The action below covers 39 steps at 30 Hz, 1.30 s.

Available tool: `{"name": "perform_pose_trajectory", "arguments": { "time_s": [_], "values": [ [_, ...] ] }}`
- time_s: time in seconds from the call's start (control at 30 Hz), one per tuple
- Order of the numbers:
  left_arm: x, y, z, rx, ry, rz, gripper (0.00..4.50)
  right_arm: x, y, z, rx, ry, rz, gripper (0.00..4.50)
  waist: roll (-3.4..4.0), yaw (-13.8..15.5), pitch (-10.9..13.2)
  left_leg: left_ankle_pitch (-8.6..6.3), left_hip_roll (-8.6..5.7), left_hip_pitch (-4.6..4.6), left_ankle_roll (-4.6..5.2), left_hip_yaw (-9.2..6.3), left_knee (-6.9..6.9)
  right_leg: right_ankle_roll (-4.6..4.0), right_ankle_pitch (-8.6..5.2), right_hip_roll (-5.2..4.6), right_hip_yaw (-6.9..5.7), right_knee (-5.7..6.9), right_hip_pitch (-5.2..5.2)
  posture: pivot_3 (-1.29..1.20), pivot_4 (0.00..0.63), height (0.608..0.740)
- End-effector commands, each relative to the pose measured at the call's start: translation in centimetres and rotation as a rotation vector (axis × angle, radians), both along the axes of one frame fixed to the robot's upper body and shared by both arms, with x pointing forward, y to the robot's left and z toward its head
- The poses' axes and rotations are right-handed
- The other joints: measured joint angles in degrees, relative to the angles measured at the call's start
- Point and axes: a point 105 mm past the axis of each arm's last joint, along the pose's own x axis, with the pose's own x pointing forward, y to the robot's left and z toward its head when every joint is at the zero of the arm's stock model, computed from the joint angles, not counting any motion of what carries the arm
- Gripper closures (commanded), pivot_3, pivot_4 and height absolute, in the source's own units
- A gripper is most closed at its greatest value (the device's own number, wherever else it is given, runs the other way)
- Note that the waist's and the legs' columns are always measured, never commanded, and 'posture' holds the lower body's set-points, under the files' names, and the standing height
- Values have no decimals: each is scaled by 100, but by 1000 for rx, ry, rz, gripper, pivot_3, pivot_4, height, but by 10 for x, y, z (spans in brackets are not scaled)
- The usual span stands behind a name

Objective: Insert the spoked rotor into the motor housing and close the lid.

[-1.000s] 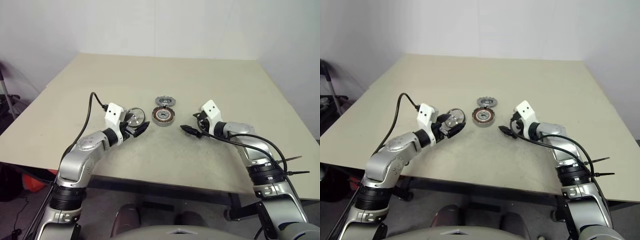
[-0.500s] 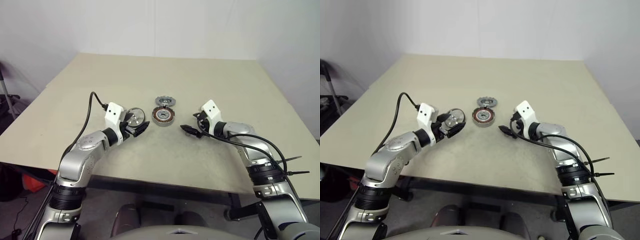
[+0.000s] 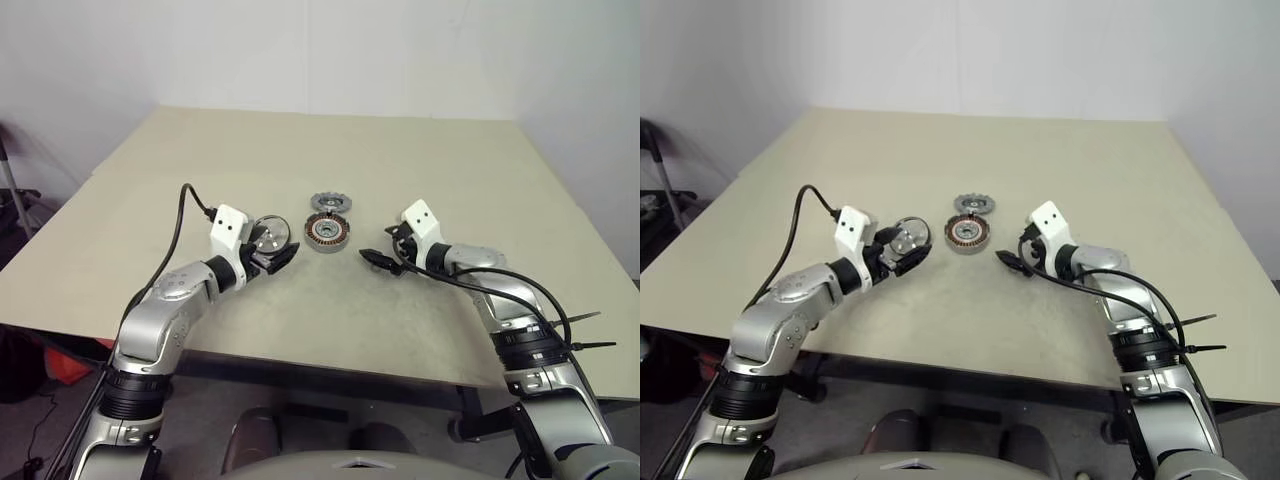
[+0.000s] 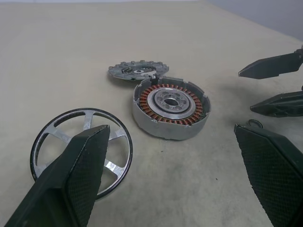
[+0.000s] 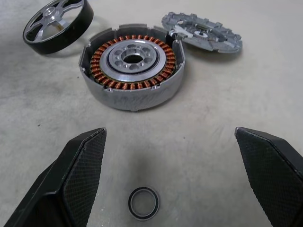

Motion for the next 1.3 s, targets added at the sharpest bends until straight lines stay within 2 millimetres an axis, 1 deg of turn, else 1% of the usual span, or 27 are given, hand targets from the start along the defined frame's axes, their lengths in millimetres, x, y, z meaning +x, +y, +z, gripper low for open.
{"name": "perform_pose_trajectory", "arguments": {
  "time_s": [0.03, 0.13, 0.33, 0.43, 0.6, 0.63, 0.67, 0.83, 1.1, 1.27, 1.3],
  "values": [
    [-3, -4, 10, -1, -46, -16, 47, -2, 4, 13, 9, -45, 23, 0, 0, 0, 0, 0, 0, 0, 0, 0, 0, 0, 0, 0, 0, 0, 0, 0, 0, 740],
    [-2, -3, 10, -1, -45, -17, 47, -6, 2, 7, 0, -33, 24, 0, 0, 2, 0, 0, 0, -1, 0, 0, 0, 0, 0, 0, 0, 0, 0, 0, 0, 740],
    [-1, -2, 11, 5, -43, -21, 47, -14, -3, -10, -15, 13, 5, 0, 0, 0, 0, 0, 0, 3, 0, 0, 0, 0, 0, 0, 0, 0, 3, 0, 0, 740],
    [-1, -4, 8, 13, -37, -32, 47, -14, -11, -22, -24, 39, -32, 0, 0, 0, 0, 0, 0, 4, 0, 0, 0, 0, 0, 0, 0, 0, 3, 0, 0, 740],
    [3, -3, 12, 15, -51, -32, 47, -11, -16, -28, -31, 51, -62, 0, 0, -1, 0, 0, 1, 9, -1, 0, 0, 0, 0, 0, 0, 0, 8, 0, 0, 740],
    [4, -3, 12, 16, -53, -32, 0, -10, -17, -29, -33, 52, -68, 413, 0, -2, 0, 0, 0, 12, -1, 0, 0, 0, 0, 0, 0, 0, 12, 0, 0, 740],
    [4, -3, 13, 16, -54, -32, 0, -9, -17, -29, -34, 52, -70, 638, -1, -2, 0, 0, -1, 15, -1, 0, 0, 0, 0, -1, 1, 0, 15, 0, 0, 740],
    [5, -3, 13, 15, -57, -27, 0, -9, -19, -32, -45, 58, -67, 2279, -1, -1, -1, 0, 0, 21, -1, 0, 0, 0, 0, 0, 1, -1, 21, 0, 0, 740],
    [7, 0, 14, 18, -62, -16, 0, -6, -19, -31, -35, 59, -74, 2279, -1, -2, -1, 0, 0, 25, -1, 0, 0, 0, 0, 0, 1, 0, 24, 0, 0, 740],
    [5, 0, 12, 16, -56, -16, 0, -3, -21, -25, -37, 45, -79, 3796, -1, -4, -1, 1, 1, 28, -2, 0, 0, 0, 0, 0, 1, 0, 27, 0, 0, 740],
    [4, 0, 11, 16, -54, -16, 0, -2, -23, -24, -38, 42, -83, 3796, -1, -6, -1, 0, 1, 27, -1, 0, 0, -1, 0, 0, 1, 0, 26, 0, 0, 740]
  ]
}}
